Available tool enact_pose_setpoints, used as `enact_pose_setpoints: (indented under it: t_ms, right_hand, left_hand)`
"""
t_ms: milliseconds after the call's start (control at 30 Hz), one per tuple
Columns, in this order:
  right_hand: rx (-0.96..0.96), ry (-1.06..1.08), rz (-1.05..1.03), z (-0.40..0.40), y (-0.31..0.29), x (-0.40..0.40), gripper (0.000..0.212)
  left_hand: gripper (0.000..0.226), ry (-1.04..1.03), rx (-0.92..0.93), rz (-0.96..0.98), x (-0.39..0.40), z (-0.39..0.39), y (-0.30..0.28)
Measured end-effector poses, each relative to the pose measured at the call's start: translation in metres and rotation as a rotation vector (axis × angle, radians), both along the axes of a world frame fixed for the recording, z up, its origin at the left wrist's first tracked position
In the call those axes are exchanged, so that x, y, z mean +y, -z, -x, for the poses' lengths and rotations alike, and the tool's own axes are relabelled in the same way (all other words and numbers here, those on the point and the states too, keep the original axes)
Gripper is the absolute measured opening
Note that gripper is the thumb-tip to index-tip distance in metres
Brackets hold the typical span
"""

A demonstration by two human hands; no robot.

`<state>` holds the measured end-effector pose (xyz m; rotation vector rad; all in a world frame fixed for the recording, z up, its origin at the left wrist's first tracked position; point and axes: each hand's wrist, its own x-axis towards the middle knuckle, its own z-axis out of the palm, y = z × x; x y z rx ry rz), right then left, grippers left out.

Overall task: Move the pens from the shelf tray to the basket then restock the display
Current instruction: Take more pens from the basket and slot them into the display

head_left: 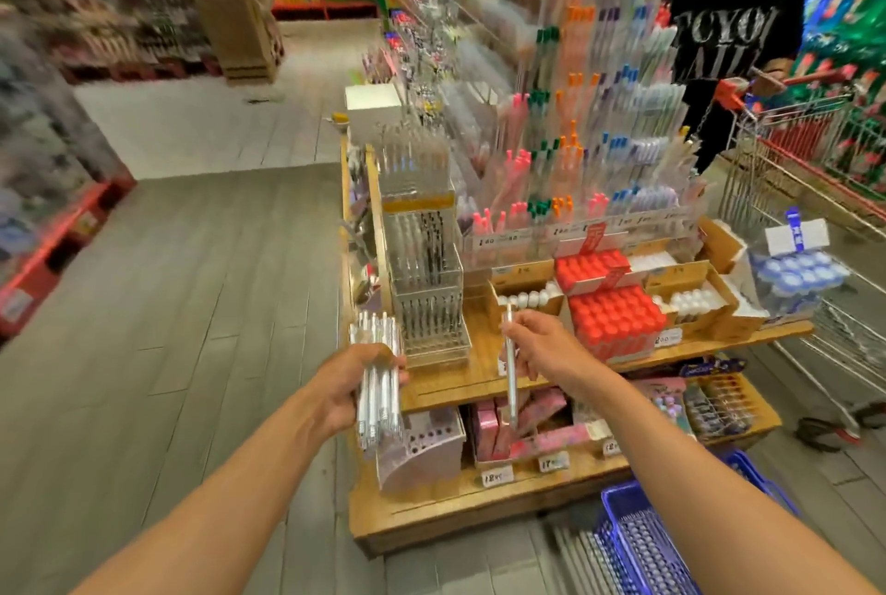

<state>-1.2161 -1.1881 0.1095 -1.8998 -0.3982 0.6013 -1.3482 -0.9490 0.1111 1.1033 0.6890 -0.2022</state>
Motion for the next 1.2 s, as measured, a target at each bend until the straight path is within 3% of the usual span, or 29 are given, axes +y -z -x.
enact_pose_setpoints:
  t_ms: [133,267,700,933,1000,1200]
  right_hand:
    - [-0.038,-0.014,-0.009,-0.027,-0.002,0.031,0.022]
    - [-0.054,-0.051,0.005,-0.065,-0.011,0.059,0.027]
    - [-0.202,-0.179,-0.057,-0.204,-0.08,0.136,0.019]
    - [-0.322,-0.118,-0.346,-0.255,-0.13,0.175,0.002]
    - [-0.4,-0.119,-0.381,-0.264,-0.142,0.189,0.006]
    - [-0.747,-0.176,-0.078,-0.279,-0.149,0.23,0.013]
  left_hand:
    - [0.03,-0.017,-0.022,0.029,0.027,-0.021,-0.004]
    - [0.021,-0.028,-0.033,0.033,0.043,-0.048,-0.01]
    - [0.017,-0.134,-0.112,0.033,0.084,-0.173,-0.037]
    - [0.018,-0.172,-0.129,0.033,0.094,-0.203,-0.043]
    - [0.017,-0.178,-0.13,0.029,0.099,-0.208,-0.043]
    - [0.01,-0.151,-0.119,0.04,0.11,-0.225,-0.046]
